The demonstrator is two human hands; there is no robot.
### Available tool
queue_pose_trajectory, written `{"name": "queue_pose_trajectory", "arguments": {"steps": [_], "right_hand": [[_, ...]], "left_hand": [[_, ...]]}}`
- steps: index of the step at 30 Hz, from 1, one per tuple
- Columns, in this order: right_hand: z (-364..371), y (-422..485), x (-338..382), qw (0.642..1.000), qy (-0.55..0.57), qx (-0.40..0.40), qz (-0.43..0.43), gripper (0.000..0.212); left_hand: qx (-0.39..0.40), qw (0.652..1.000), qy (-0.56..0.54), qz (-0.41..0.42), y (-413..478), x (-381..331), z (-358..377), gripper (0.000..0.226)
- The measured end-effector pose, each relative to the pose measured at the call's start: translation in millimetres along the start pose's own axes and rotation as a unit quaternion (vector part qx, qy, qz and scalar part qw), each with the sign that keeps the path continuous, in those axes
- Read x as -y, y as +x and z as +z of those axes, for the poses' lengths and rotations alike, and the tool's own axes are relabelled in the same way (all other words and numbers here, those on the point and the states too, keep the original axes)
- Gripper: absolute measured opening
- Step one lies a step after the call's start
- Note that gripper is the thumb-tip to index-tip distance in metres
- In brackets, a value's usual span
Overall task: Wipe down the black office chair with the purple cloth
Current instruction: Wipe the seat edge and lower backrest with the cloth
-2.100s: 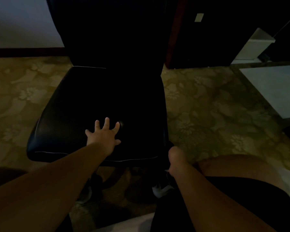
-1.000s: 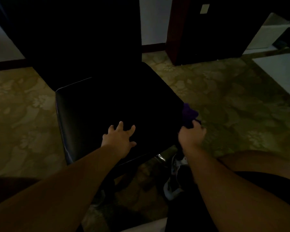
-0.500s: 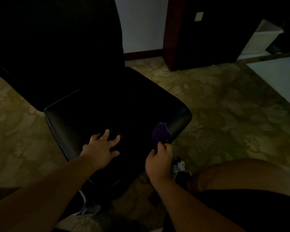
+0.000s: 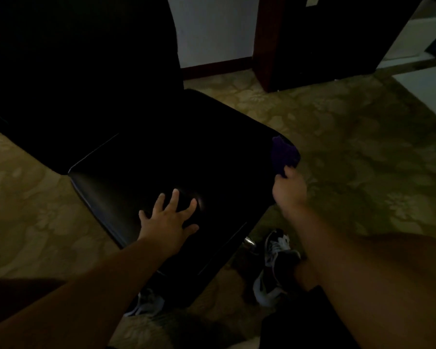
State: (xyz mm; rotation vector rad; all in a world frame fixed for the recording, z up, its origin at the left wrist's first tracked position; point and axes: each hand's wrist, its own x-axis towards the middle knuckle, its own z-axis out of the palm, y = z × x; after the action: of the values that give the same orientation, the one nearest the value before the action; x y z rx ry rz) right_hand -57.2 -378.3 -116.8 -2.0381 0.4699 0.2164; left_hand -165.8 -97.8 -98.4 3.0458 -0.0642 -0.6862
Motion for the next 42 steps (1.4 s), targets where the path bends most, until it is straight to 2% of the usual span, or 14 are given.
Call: {"name": "queue_pose_trajectory", "arguments": {"steps": [3,8,11,16,23,24,25,26,27,28,29,30,35,42], "right_hand": [[18,-38,-7,0.998,0.012,0.041,-0.047,0.044],[50,-100,-22,0.993,-0.038,-0.031,-0.106,0.041],[58,-135,-26,0.99,-0.071,-0.019,-0.118,0.042],[64,-161,-34,0.985,-0.11,0.051,-0.127,0.046],[55,-101,-19,0.996,0.013,0.072,-0.05,0.054],[52,-94,-12,0.996,0.0,0.081,-0.035,0.06],[49,-84,-11,0.987,-0.133,0.067,-0.06,0.059],[50,-71,-13,0.947,-0.296,0.069,-0.101,0.055],[51,-57,-14,0.949,-0.294,0.075,-0.092,0.054],[49,-46,-12,0.989,-0.126,0.077,-0.017,0.053],[44,-36,-10,0.997,0.014,0.077,0.022,0.053],[38,-33,-8,0.994,0.051,0.089,0.03,0.052],[11,-21,5,0.987,-0.046,0.154,-0.029,0.051],[4,-51,-21,0.991,-0.117,0.066,-0.015,0.046]], "left_hand": [[-0.01,1.0,-0.008,0.005,3,-15,-3,0.064],[0.004,0.996,-0.031,-0.081,17,-63,-10,0.066],[0.008,0.993,-0.051,-0.111,23,-83,-20,0.065],[0.006,0.995,-0.059,-0.083,18,-73,-27,0.063],[-0.007,0.998,-0.058,-0.03,19,-49,-12,0.069],[-0.004,0.998,-0.062,-0.023,19,-47,-11,0.069],[0.001,0.998,-0.067,-0.019,20,-45,-11,0.07],[0.007,0.997,-0.071,-0.018,22,-44,-12,0.071],[0.012,0.997,-0.072,-0.017,23,-44,-12,0.071],[0.015,0.997,-0.071,-0.018,25,-44,-13,0.072],[0.015,0.997,-0.067,-0.02,27,-47,-14,0.072],[0.016,0.998,-0.064,-0.023,30,-50,-15,0.073],[0.035,0.996,-0.058,-0.057,51,-72,-26,0.077],[0.07,0.982,-0.114,-0.134,75,-109,-51,0.082]]}}
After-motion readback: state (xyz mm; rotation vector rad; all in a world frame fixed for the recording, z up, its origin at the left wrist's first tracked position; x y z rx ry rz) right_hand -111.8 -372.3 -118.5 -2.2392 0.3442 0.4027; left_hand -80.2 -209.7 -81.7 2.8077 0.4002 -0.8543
